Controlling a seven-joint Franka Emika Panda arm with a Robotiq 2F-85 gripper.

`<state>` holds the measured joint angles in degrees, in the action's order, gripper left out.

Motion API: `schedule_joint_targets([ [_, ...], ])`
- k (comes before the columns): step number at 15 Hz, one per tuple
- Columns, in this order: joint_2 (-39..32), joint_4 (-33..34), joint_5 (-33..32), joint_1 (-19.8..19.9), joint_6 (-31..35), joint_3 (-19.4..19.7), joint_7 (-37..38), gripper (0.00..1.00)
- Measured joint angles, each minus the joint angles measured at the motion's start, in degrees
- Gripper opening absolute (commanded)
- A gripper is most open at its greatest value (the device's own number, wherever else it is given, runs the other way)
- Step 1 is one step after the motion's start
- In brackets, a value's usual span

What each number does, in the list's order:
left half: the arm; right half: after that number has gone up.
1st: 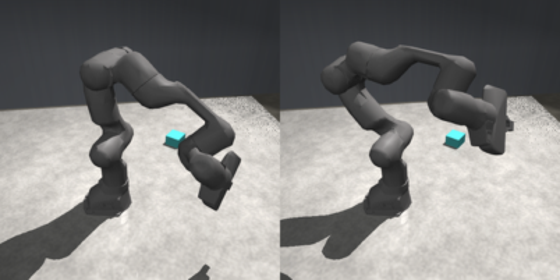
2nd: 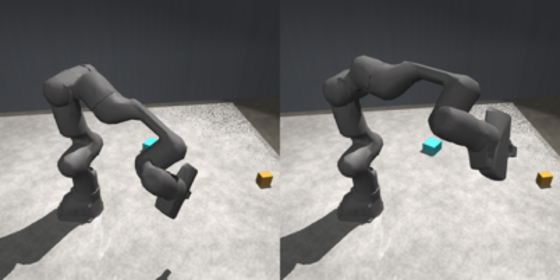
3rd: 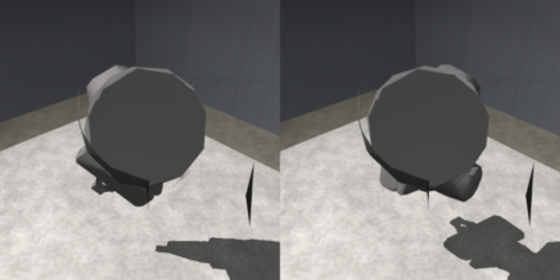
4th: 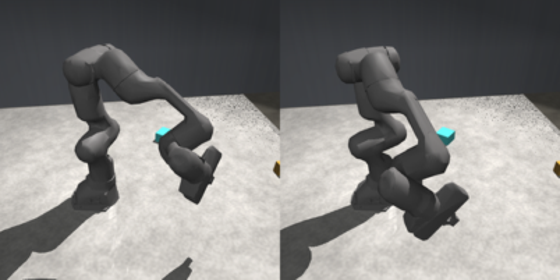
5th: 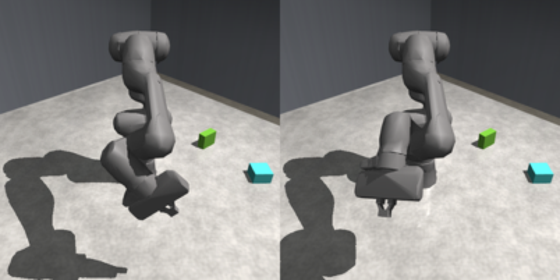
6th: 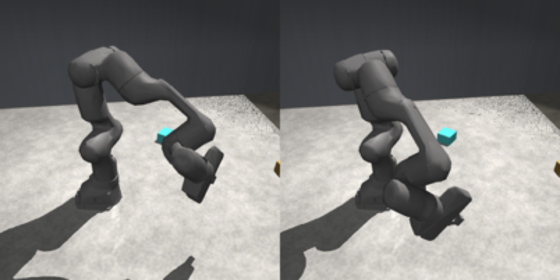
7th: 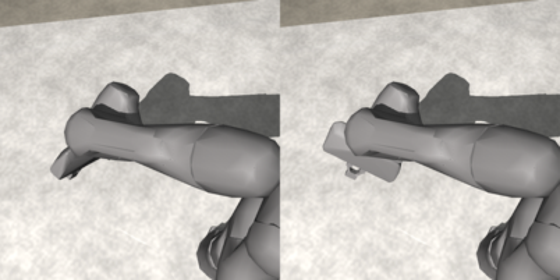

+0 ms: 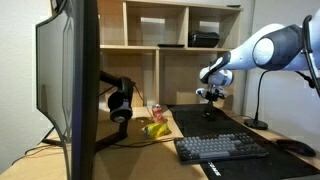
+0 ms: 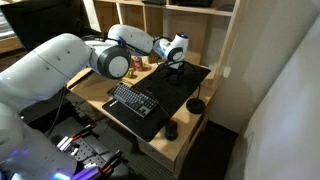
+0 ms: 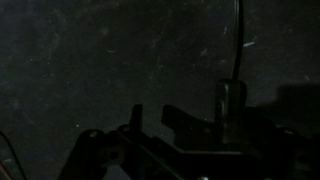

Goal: Pick the two bottles and move them to the left on the desk, then turn on the desk lamp

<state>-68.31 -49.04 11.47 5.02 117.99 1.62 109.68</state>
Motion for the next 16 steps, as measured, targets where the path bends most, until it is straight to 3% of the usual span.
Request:
schedule_joint_targets([
  [5, -3.79, 4.39, -0.06, -0.01, -0.68, 0.0, -1.01, 1.0],
  [10, -6.43, 9.54, -0.1, 0.07, -6.02, 0.0, -1.43, 1.0],
  [11, -6.81, 10.47, -0.13, 0.1, -7.47, 0.0, -1.58, 0.75],
  [12, -7.27, 11.49, -0.19, 0.13, -8.72, 0.0, -1.73, 0.74],
  [16, -8.0, 13.72, -0.28, 0.26, -11.16, 0.02, -2.02, 0.46],
])
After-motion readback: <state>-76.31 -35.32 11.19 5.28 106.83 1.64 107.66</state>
